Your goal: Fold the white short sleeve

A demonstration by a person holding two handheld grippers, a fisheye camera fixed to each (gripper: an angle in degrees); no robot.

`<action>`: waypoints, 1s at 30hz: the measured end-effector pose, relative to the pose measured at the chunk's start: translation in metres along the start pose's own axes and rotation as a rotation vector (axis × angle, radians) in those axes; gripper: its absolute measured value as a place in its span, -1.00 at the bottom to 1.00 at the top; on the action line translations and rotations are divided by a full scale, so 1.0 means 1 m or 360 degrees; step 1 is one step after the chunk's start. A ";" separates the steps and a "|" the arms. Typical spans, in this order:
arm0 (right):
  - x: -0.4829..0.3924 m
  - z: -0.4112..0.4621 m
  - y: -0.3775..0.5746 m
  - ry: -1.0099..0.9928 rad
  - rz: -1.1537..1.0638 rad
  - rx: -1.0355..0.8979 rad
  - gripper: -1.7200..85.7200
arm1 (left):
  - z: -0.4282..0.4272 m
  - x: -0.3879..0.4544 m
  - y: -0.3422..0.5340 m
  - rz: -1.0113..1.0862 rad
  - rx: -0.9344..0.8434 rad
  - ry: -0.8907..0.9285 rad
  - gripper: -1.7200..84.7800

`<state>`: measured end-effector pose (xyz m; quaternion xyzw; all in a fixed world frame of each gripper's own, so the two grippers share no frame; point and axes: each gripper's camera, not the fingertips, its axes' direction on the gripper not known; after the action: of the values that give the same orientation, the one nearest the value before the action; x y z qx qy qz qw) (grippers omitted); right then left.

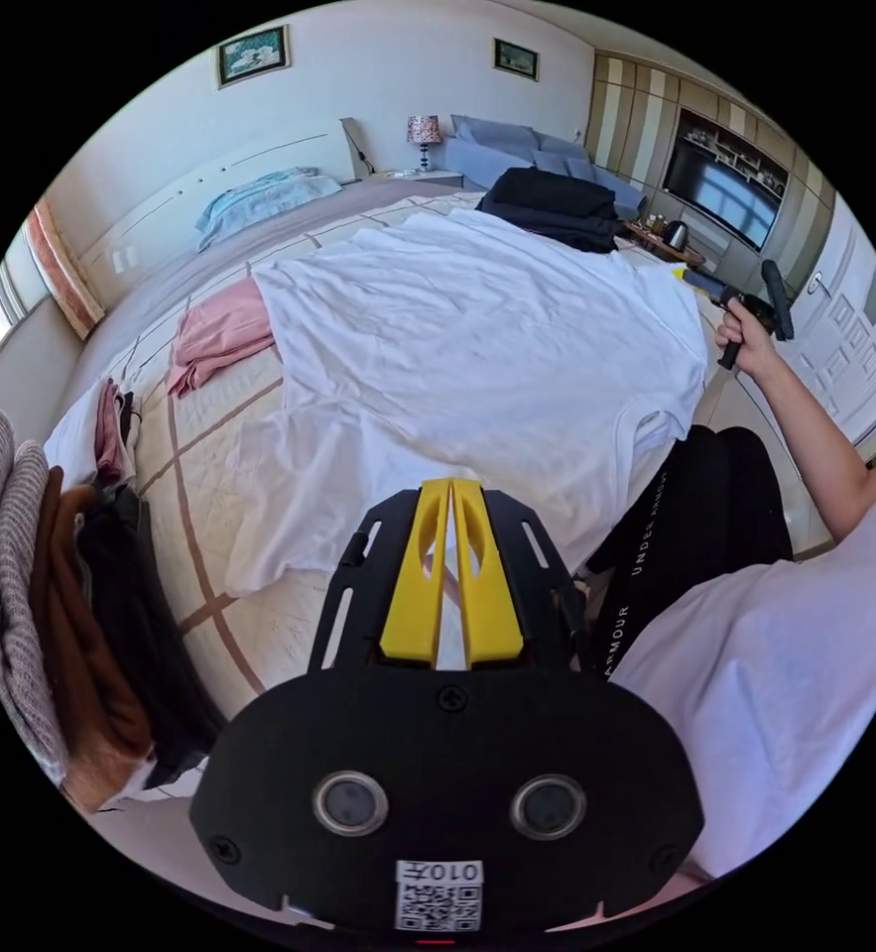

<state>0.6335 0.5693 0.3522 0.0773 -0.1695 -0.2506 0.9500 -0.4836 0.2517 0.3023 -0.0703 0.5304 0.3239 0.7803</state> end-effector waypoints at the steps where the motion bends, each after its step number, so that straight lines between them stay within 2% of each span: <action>1: -0.043 0.007 0.000 -0.0107 -0.0357 -0.0119 -0.88 | -0.001 -0.003 -0.002 -0.0012 0.0015 0.0024 -0.97; 2: -0.076 0.021 0.007 -0.0137 -0.0568 -0.0312 -0.87 | -0.001 -0.004 -0.003 -0.0016 0.0020 0.0048 -0.97; 4: -0.100 0.046 0.026 -0.0112 -0.0655 -0.0542 -0.86 | -0.005 -0.008 -0.014 -0.0015 0.0103 0.0213 -0.96; 6: -0.101 0.065 0.045 -0.0153 -0.0601 -0.0725 -0.83 | -0.006 -0.011 -0.023 -0.0030 0.0145 0.0311 -0.96; 9: -0.090 0.048 0.047 -0.0223 -0.0303 -0.0566 -0.79 | -0.005 -0.012 -0.031 -0.0007 0.0175 0.0346 -0.96; 13: -0.122 0.032 0.045 0.0022 -0.0423 -0.0406 -0.72 | 0.001 -0.011 -0.031 0.0005 0.0188 0.0412 -0.96; 16: -0.143 0.052 0.043 0.0039 -0.0487 -0.0520 -0.70 | 0.004 -0.008 -0.033 0.0013 0.0190 0.0441 -0.96; 22: -0.143 0.070 0.034 0.0030 -0.0333 -0.0475 -0.86 | 0.003 0.000 -0.038 0.0079 0.0133 0.0319 -0.96; 27: -0.094 0.038 0.004 0.0259 -0.0346 -0.0569 -0.89 | 0.024 -0.012 -0.039 0.0036 -0.0085 0.0163 -0.96; 30: -0.012 -0.004 -0.001 0.0536 -0.0078 -0.0543 -0.89 | 0.031 -0.014 -0.037 0.0042 -0.0156 0.0108 -0.96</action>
<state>0.6247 0.5753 0.3445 -0.0394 0.0380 -0.2823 0.9578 -0.4408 0.2308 0.3186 -0.1123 0.5410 0.3573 0.7530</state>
